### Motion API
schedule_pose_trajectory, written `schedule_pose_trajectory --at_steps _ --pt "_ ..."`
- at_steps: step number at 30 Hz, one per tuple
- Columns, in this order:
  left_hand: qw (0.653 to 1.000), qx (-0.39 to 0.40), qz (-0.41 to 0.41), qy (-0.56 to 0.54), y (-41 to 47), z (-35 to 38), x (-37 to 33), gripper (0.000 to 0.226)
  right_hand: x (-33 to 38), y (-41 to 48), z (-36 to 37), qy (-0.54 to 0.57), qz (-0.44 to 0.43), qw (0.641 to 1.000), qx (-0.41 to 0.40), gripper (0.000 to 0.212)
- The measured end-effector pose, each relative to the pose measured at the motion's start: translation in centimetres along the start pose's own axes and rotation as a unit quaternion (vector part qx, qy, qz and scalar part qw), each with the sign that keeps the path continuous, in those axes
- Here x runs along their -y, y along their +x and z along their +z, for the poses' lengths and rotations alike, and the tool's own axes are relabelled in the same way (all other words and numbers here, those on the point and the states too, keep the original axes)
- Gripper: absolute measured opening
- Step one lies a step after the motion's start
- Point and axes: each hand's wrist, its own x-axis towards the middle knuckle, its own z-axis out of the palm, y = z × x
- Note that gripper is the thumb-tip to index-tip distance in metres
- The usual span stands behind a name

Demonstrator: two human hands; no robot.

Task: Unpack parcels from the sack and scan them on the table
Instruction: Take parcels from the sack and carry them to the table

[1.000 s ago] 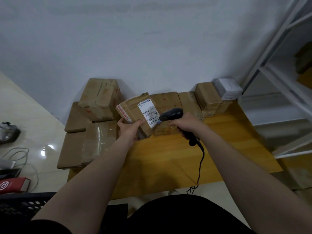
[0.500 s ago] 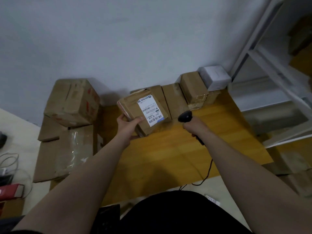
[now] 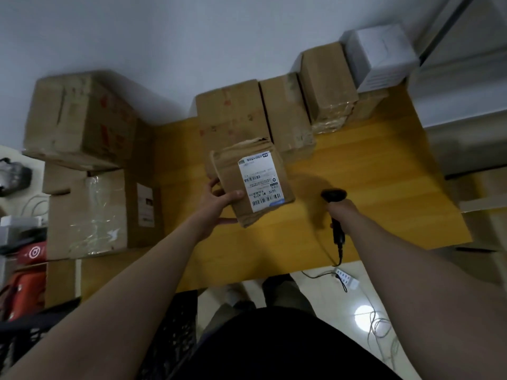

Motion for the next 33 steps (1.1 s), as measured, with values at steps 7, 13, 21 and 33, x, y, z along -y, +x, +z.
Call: schedule_pose_trajectory --at_steps 7,13,21,33 --pt "0.999 0.000 -0.030 0.014 0.2 1.3 2.3 0.109 -1.0 1.9 0.9 -0.034 0.002 0.999 -0.016 0.014" --pt "1.000 0.011 -0.023 0.019 -1.5 0.9 3.6 0.103 -1.5 -0.7 0.8 0.031 -0.004 0.998 -0.052 0.055" --pt "1.000 0.018 0.014 0.016 -9.2 -1.5 6.9 0.107 -2.4 -12.1 2.2 0.104 -0.148 0.983 -0.002 0.032" --pt "0.994 -0.002 0.076 -0.085 -27.9 -9.1 20.7 0.090 -16.2 -32.2 11.0 0.121 -0.304 0.940 0.098 0.012"
